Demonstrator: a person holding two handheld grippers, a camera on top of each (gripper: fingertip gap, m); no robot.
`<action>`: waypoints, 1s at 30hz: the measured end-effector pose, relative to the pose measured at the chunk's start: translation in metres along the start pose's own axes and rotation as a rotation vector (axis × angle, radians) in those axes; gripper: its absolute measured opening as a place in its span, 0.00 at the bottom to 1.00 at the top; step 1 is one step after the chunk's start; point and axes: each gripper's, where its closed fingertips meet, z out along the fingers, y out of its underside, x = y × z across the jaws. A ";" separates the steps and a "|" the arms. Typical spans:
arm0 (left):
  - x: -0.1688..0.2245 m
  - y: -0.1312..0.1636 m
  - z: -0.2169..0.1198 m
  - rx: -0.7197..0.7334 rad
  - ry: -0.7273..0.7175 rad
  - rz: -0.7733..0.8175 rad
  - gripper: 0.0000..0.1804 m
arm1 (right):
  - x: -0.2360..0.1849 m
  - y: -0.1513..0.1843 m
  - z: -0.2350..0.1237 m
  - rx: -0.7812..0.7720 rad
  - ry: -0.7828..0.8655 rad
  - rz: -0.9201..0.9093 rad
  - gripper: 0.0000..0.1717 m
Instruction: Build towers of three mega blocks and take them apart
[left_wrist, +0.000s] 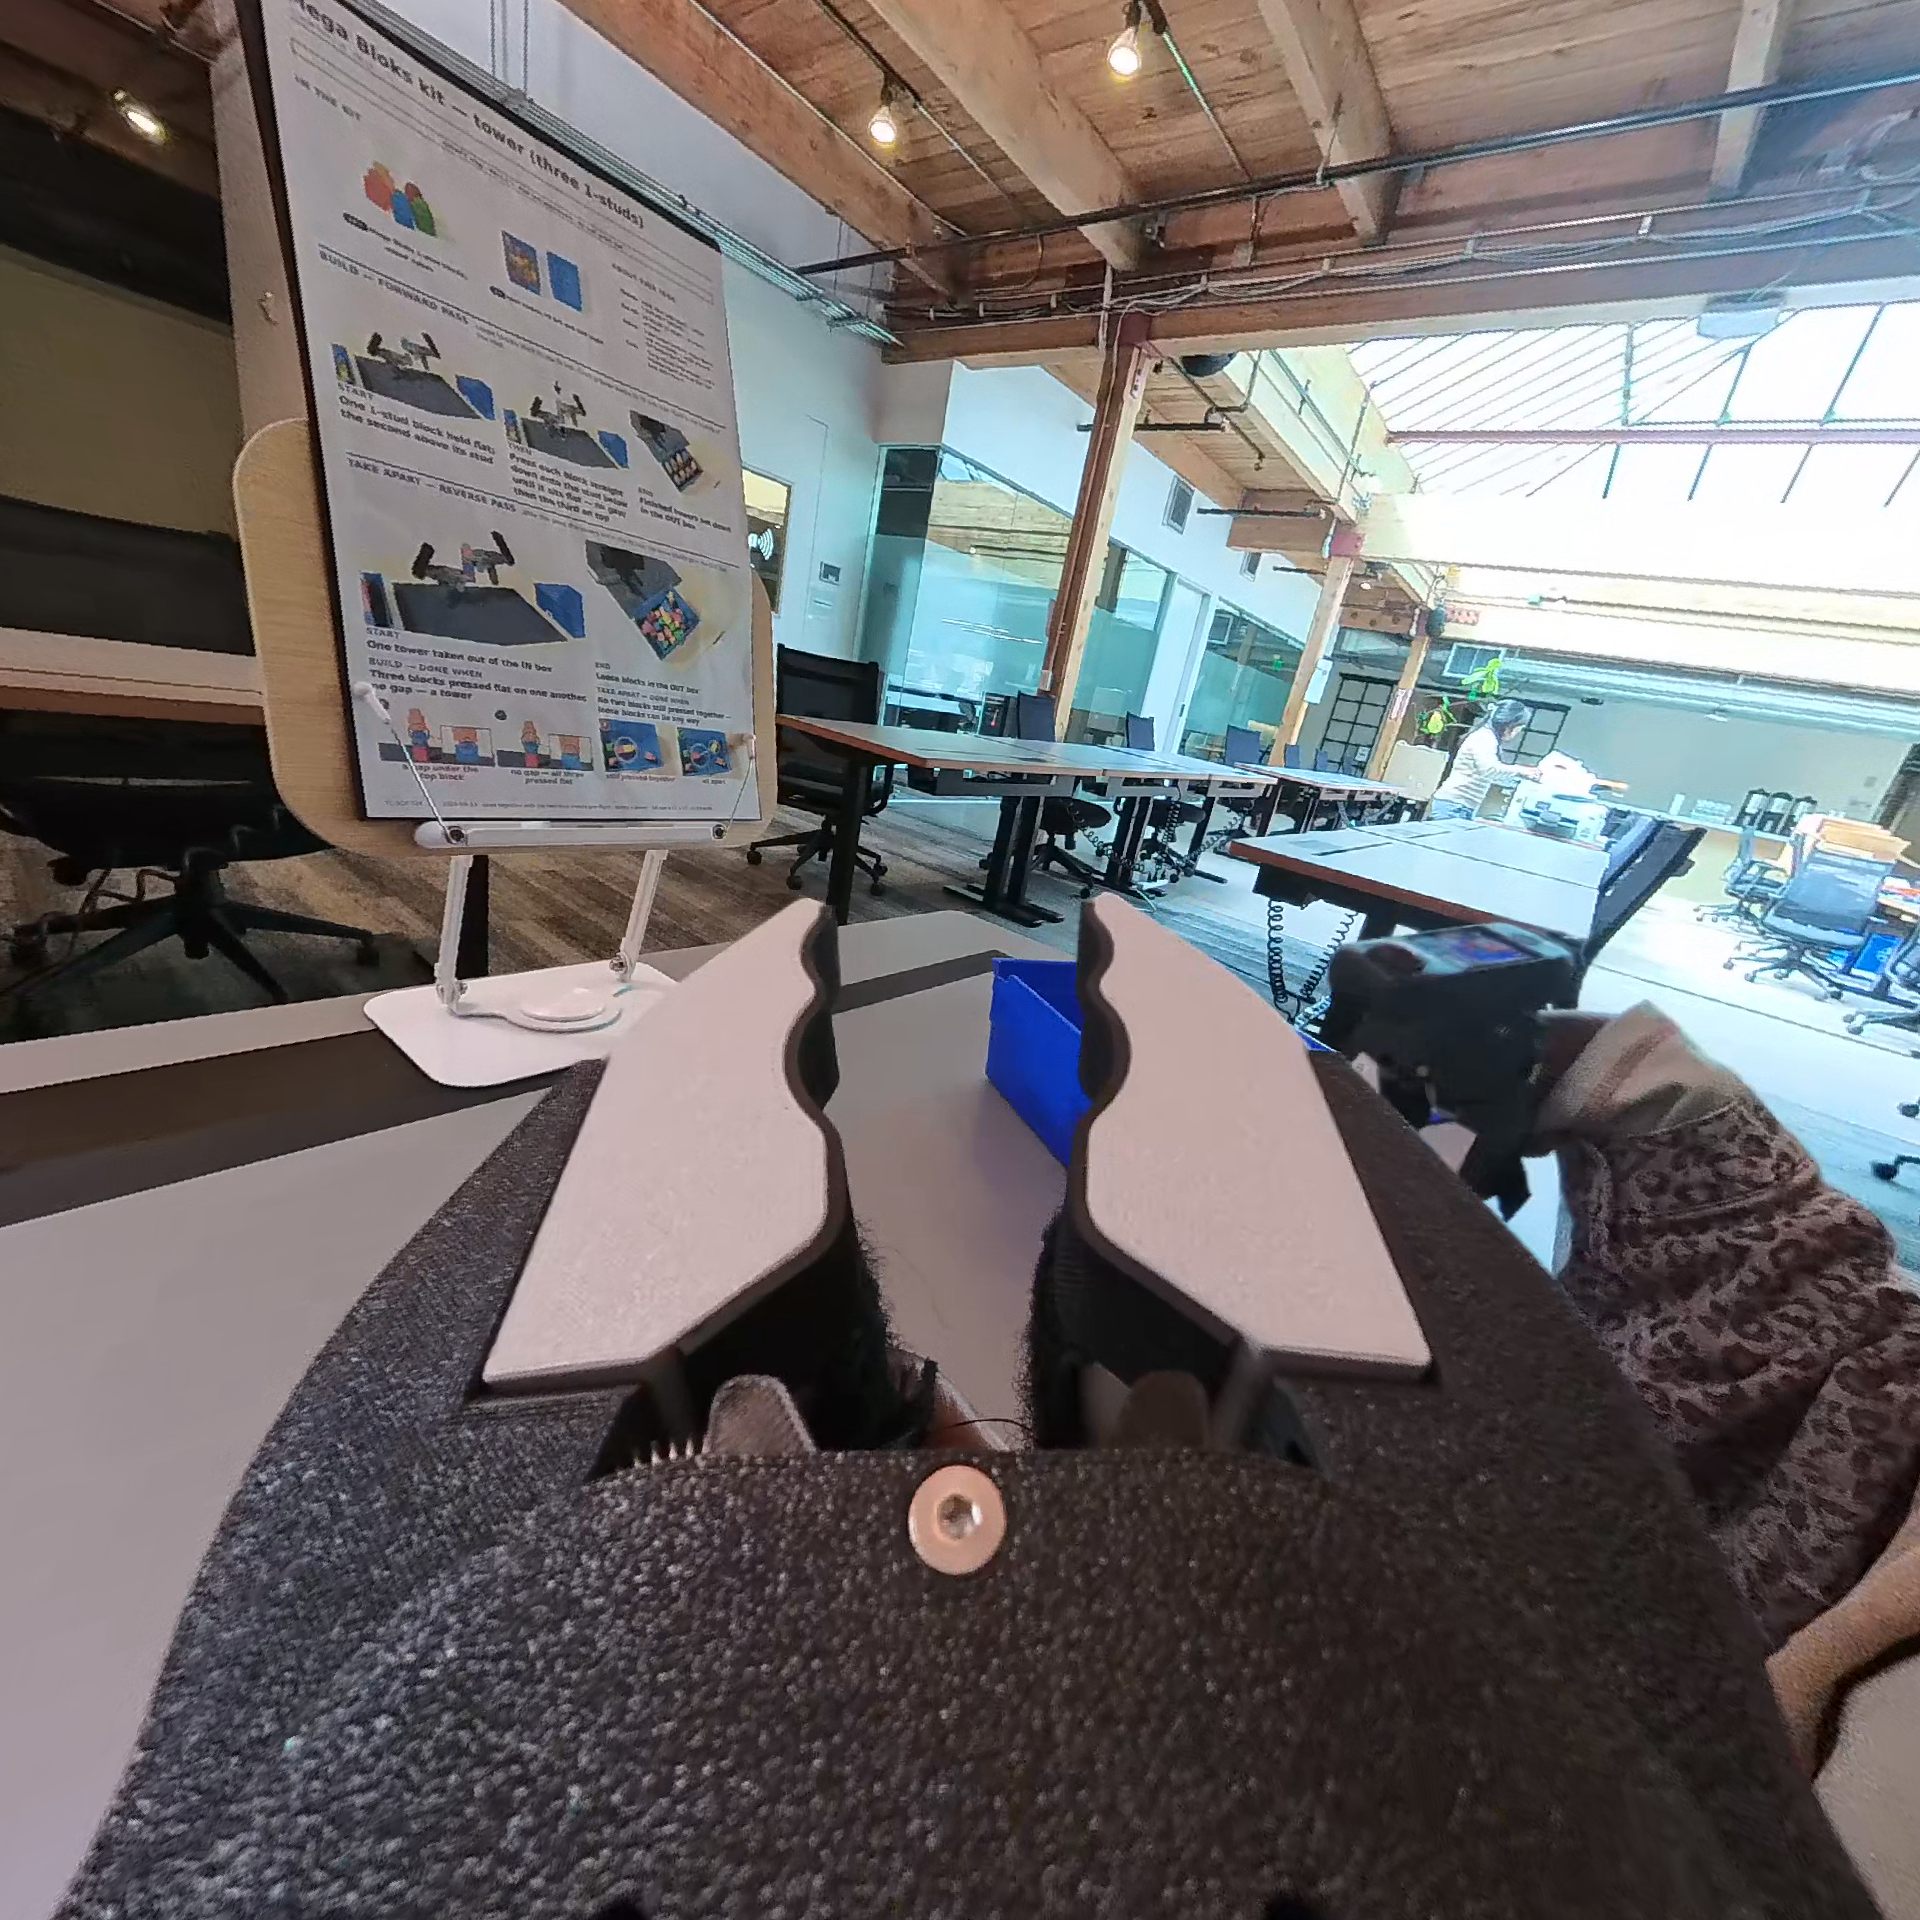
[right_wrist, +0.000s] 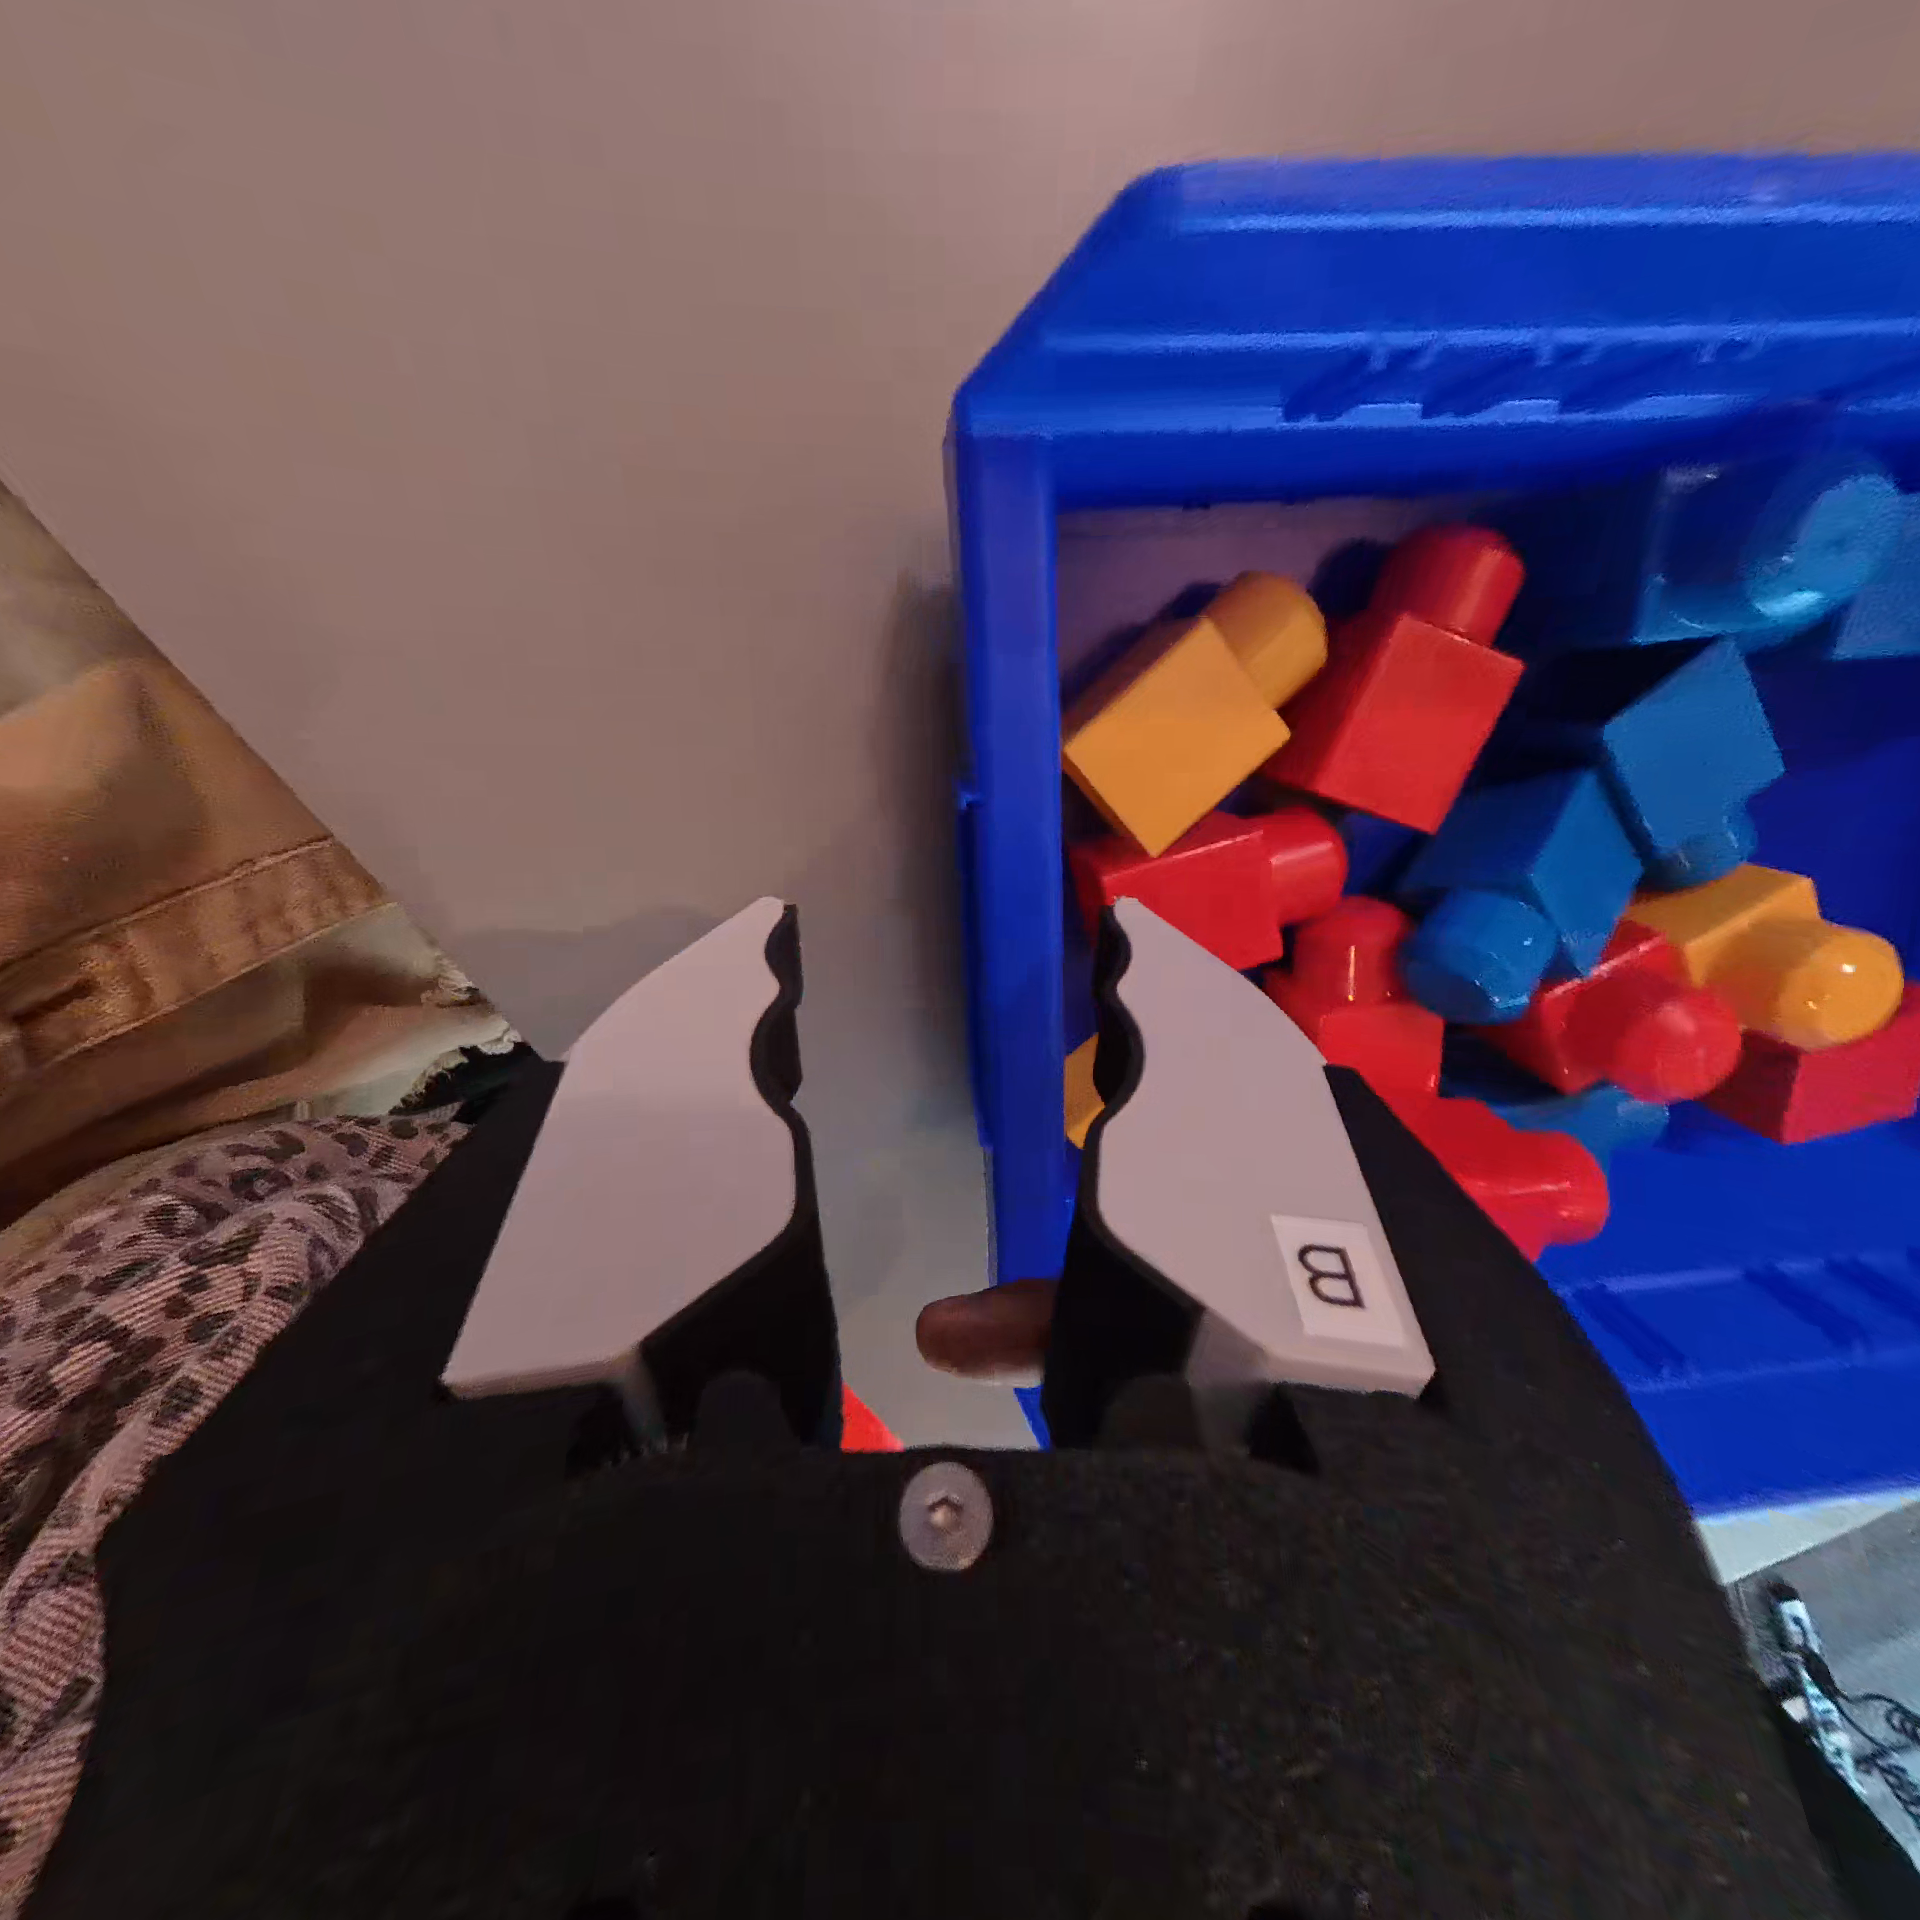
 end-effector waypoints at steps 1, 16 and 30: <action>0.001 0.000 0.000 -0.001 0.001 0.003 0.24 | 0.000 0.001 0.005 -0.031 -0.002 -0.003 0.32; -0.003 0.000 -0.003 -0.008 -0.016 0.033 0.24 | 0.034 0.007 -0.016 -0.026 0.236 -0.108 0.16; 0.000 0.003 0.000 -0.019 -0.009 0.050 0.24 | 0.055 -0.002 -0.063 0.096 0.526 -0.214 0.18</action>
